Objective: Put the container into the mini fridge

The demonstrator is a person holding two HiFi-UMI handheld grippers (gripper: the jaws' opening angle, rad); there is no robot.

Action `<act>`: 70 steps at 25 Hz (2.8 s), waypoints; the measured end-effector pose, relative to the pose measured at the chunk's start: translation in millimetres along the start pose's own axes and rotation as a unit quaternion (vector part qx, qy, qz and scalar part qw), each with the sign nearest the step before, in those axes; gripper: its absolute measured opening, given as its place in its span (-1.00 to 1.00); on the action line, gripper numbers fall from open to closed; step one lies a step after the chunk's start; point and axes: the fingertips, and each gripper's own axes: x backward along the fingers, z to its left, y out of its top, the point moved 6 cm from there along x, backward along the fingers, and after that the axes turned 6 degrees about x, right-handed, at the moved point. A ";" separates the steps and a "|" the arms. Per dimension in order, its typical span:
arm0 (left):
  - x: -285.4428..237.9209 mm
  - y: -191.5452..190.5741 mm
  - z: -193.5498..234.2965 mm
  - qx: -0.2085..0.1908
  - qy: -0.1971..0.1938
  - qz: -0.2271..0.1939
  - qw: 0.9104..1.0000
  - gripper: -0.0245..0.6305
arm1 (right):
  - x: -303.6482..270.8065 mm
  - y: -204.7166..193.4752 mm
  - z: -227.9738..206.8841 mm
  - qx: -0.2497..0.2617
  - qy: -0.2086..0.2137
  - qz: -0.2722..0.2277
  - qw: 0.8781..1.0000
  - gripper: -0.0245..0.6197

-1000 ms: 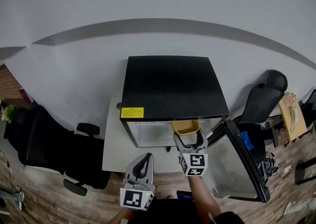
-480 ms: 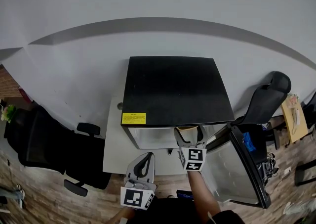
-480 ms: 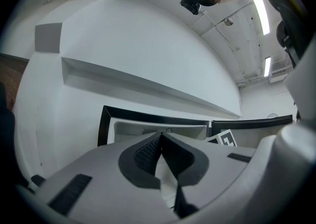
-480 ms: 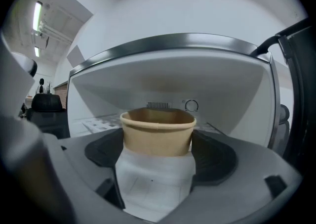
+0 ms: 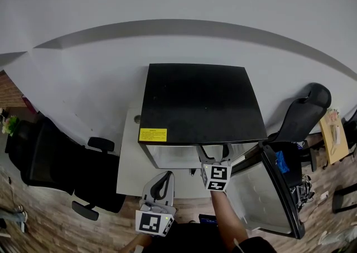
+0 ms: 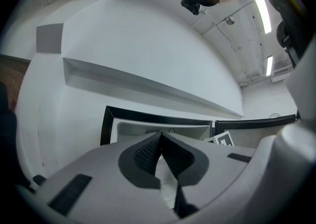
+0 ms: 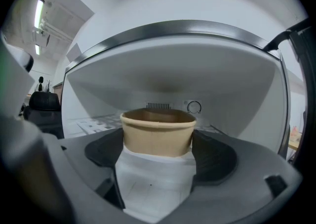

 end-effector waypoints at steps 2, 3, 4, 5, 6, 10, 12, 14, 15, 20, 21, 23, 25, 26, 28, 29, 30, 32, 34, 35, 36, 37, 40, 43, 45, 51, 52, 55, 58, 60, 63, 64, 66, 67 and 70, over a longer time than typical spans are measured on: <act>0.7 -0.1 0.5 0.000 0.001 0.000 1.000 -0.90 | -0.9 -0.2 0.8 -0.001 0.000 0.001 1.000 0.44; 1.4 0.0 0.3 0.000 0.001 -0.001 1.000 -0.90 | -1.1 -0.4 0.7 -0.002 0.001 0.003 1.000 0.44; 2.4 0.0 0.0 0.000 0.001 -0.001 1.000 -0.90 | -1.1 -0.8 0.7 -0.003 0.002 0.005 1.000 0.44; 3.8 0.2 -0.3 0.000 0.002 -0.001 1.000 -0.90 | -0.8 -1.2 0.7 -0.005 0.003 0.004 1.000 0.44; 5.6 0.4 -0.6 0.000 0.003 -0.001 1.000 -0.90 | -0.1 -1.4 0.8 -0.005 0.004 0.003 1.000 0.44; 12.7 1.3 -1.1 0.000 0.005 -0.003 1.000 -0.90 | 4.8 -3.1 3.1 -0.002 0.011 0.003 1.000 0.44; 16.6 1.5 -3.3 0.003 0.006 0.000 1.000 -0.90 | 9.9 -5.2 4.8 -0.002 0.014 0.010 1.000 0.45; 20.7 2.0 -6.2 0.004 0.006 -0.001 1.000 -0.90 | 17.8 -6.5 6.0 -0.006 0.014 0.013 1.000 0.44; 22.8 2.2 -7.8 0.002 0.005 -0.003 1.000 -0.90 | 23.2 -6.3 6.4 -0.009 0.014 0.012 1.000 0.44; 33.8 -1.3 -21.0 0.003 0.002 -0.005 1.000 -0.90 | 64.5 -9.3 9.5 -0.032 0.028 0.003 0.999 0.44; 36.1 -2.5 -25.1 0.004 0.002 -0.004 1.000 -0.90 | 74.5 -10.3 9.7 -0.035 0.033 0.005 0.999 0.44; 41.5 -4.8 -35.8 0.005 0.001 -0.003 1.000 -0.90 | 97.2 -11.8 7.9 -0.039 0.036 0.004 0.999 0.40; 47.8 -6.9 -48.9 0.003 0.001 -0.001 1.000 -0.90 | 122.2 -11.4 2.0 -0.045 0.022 -0.003 0.999 -0.42; 51.0 -8.3 -56.0 0.002 0.001 0.000 1.000 -0.90 | 133.6 -11.2 -1.0 -0.049 0.020 -0.007 0.999 -0.70; 58.2 -11.7 -71.1 0.002 0.005 0.002 1.000 -0.90 | 152.8 -12.6 -5.2 -0.053 0.030 -0.005 0.998 -0.70; 62.3 -13.7 -78.9 0.001 0.007 0.002 1.000 -0.90 | 162.0 -13.4 -7.3 -0.054 0.037 -0.003 0.998 -0.73; 66.5 -15.8 -86.8 0.001 0.011 0.002 1.000 -0.90 | 171.4 -13.9 -9.7 -0.055 0.043 0.000 0.998 -0.77; 75.4 -19.2 -101.6 0.000 0.020 0.002 1.000 -0.90 | 190.5 -14.1 -14.9 -0.057 0.055 0.001 0.997 -0.82; 85.1 -21.1 -114.1 0.001 0.032 0.002 0.999 -0.90 | 209.4 -13.2 -19.1 -0.059 0.069 -0.001 0.996 -0.84; 89.6 -21.6 -119.2 0.002 0.038 0.001 0.999 -0.90 | 218.3 -12.2 -20.9 -0.059 0.076 -0.004 0.995 -0.85; 93.8 -22.2 -123.6 0.003 0.044 0.001 0.999 -0.90 | 226.8 -10.5 -22.4 -0.059 0.083 -0.008 0.995 -0.86; 97.7 -23.0 -127.5 0.003 0.048 0.002 0.999 -0.90 | 235.1 -8.4 -23.3 -0.058 0.089 -0.013 0.994 -0.86; 109.8 -24.6 -137.4 -0.001 0.050 0.003 0.999 -0.90 | 262.2 -0.1 -21.6 -0.062 0.100 -0.028 0.993 -0.86; 122.4 -22.6 -143.0 -0.006 0.051 -0.002 0.999 -0.90 | 289.1 8.3 -14.8 -0.070 0.106 -0.037 0.991 -0.86; 127.4 -22.8 -142.1 -0.009 0.051 -0.006 0.999 -0.90 | 300.7 12.6 -8.3 -0.070 0.112 -0.040 0.991 -0.86; 133.9 -25.0 -129.5 -0.013 0.040 -0.002 0.999 -0.90 | 315.5 10.7 11.9 -0.074 0.117 -0.034 0.990 -0.86; 135.1 -24.2 -127.3 -0.012 0.039 -0.002 0.999 -0.90 | 315.5 10.0 14.8 -0.073 0.116 -0.033 0.990 -0.86; 138.4 -22.3 -120.8 -0.009 0.036 -0.001 0.999 -0.90 | 313.8 9.5 21.5 -0.071 0.114 -0.031 0.991 -0.86; 141.6 -22.5 -114.8 -0.007 0.036 -0.001 0.999 -0.90 | 312.9 11.9 26.3 -0.071 0.109 -0.031 0.991 -0.86; 142.2 -22.6 -112.2 -0.004 0.034 -0.002 0.999 -0.90 | 312.4 13.7 28.1 -0.069 0.105 -0.032 0.992 -0.86; 141.2 -22.1 -110.5 -0.003 0.030 -0.002 1.000 -0.90 | 310.4 14.7 29.7 -0.065 0.102 -0.030 0.992 -0.86; 140.6 -22.0 -110.3 -0.003 0.028 -0.001 1.000 -0.90 | 309.7 14.9 29.9 -0.066 0.101 -0.030 0.992 -0.86; 140.0 -22.4 -109.4 -0.003 0.026 -0.001 1.000 -0.90 | 308.3 14.7 30.3 -0.068 0.099 -0.030 0.992 -0.86; 140.0 -22.8 -108.6 -0.003 0.026 -0.001 1.000 -0.90 | 307.9 14.3 30.7 -0.068 0.098 -0.029 0.992 -0.86; 140.0 -23.4 -107.1 -0.002 0.025 -0.002 1.000 -0.90 | 308.4 13.9 32.3 -0.068 0.099 -0.028 0.992 -0.86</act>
